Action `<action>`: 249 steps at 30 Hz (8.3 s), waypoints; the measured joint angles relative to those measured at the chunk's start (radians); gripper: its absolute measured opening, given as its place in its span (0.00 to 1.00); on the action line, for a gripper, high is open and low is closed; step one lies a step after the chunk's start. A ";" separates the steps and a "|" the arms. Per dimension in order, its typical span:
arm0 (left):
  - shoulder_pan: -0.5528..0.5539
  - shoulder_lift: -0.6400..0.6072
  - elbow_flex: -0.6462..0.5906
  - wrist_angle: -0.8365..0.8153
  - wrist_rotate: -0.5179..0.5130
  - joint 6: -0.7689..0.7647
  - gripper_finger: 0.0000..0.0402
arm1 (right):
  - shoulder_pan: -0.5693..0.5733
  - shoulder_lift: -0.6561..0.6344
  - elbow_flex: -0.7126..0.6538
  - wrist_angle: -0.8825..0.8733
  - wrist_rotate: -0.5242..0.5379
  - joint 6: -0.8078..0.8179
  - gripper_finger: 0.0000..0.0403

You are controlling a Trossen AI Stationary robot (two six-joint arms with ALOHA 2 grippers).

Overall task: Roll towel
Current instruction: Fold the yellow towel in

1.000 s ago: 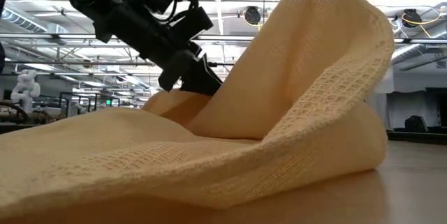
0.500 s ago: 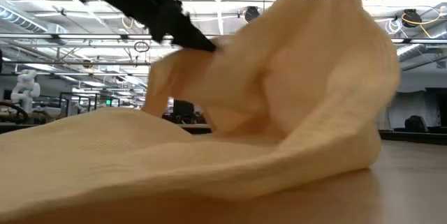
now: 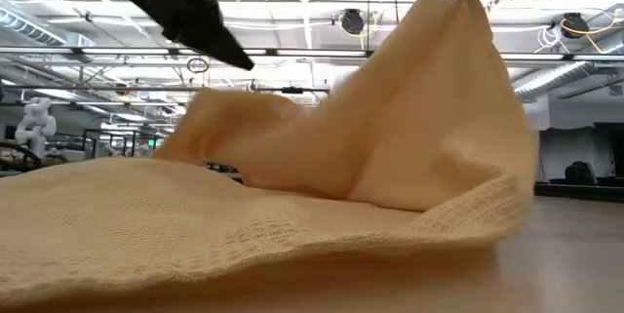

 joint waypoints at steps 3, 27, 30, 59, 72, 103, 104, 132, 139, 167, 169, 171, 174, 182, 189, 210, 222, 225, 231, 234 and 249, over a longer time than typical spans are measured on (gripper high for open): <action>-0.017 0.000 -0.007 -0.027 -0.042 -0.029 0.36 | 0.000 -0.009 0.000 0.003 0.000 -0.006 0.00; -0.068 0.048 -0.242 0.134 -0.084 -0.288 0.38 | -0.009 -0.052 0.000 0.015 0.080 -0.070 0.00; -0.041 0.109 -0.247 0.214 -0.062 -0.264 0.38 | -0.009 -0.052 0.000 0.037 0.096 -0.089 0.00; 0.004 -0.205 -0.079 0.446 -0.087 0.327 0.01 | 0.000 -0.097 0.001 -0.100 0.104 0.017 0.00; 0.088 0.045 -0.108 0.416 0.054 0.179 0.23 | 0.000 -0.097 0.001 -0.276 0.065 0.188 0.00; -0.076 0.366 -0.107 0.492 0.057 -0.399 0.47 | -0.085 -0.097 0.001 -0.237 0.385 0.156 0.00; -0.069 0.387 -0.107 0.519 0.093 -0.403 0.47 | -0.087 -0.097 0.001 -0.234 0.385 0.154 0.00; 0.196 0.407 -0.100 0.620 0.092 -0.147 0.02 | -0.093 -0.097 0.001 -0.224 0.380 0.133 0.00; 0.272 0.345 -0.101 0.617 0.265 -0.053 0.02 | -0.093 -0.097 0.001 -0.226 0.380 0.132 0.00; 0.010 0.410 -0.079 0.561 0.031 0.452 0.64 | -0.093 -0.096 0.001 -0.218 0.380 0.155 0.00; 0.024 0.423 -0.067 0.569 0.069 0.499 0.58 | -0.093 -0.096 0.001 -0.216 0.380 0.154 0.00; 0.044 0.427 -0.064 0.557 0.110 0.532 0.53 | -0.093 -0.096 0.001 -0.215 0.380 0.155 0.00; 0.076 0.426 -0.053 0.533 0.178 0.556 0.46 | -0.093 -0.096 0.001 -0.214 0.380 0.154 0.00; 0.156 0.426 -0.020 0.382 0.246 0.583 0.33 | -0.093 -0.096 0.001 -0.214 0.380 0.151 0.00; 0.193 0.432 -0.015 0.369 0.254 0.609 0.09 | -0.093 -0.096 0.001 -0.214 0.380 0.151 0.00; 0.194 0.115 -0.015 0.422 0.162 0.678 0.00 | -0.107 -0.082 0.000 -0.206 0.396 0.166 0.00; 0.297 -0.165 -0.014 0.688 0.303 0.732 0.00 | -0.233 -0.112 0.020 -0.160 0.794 -0.106 0.00; 0.268 -0.208 -0.014 0.762 0.400 0.730 0.00 | -0.236 -0.142 0.064 -0.108 0.689 -0.170 0.00; 0.207 -0.281 -0.014 0.769 0.465 0.653 0.00 | -0.237 -0.217 0.125 -0.042 0.355 -0.172 0.00; 0.195 -0.303 -0.014 0.676 0.396 0.625 0.00 | -0.250 -0.242 0.119 -0.070 0.254 -0.113 0.00; 0.223 -0.203 -0.014 0.119 0.405 0.389 0.00 | -0.264 -0.247 -0.159 -0.094 0.245 0.162 0.00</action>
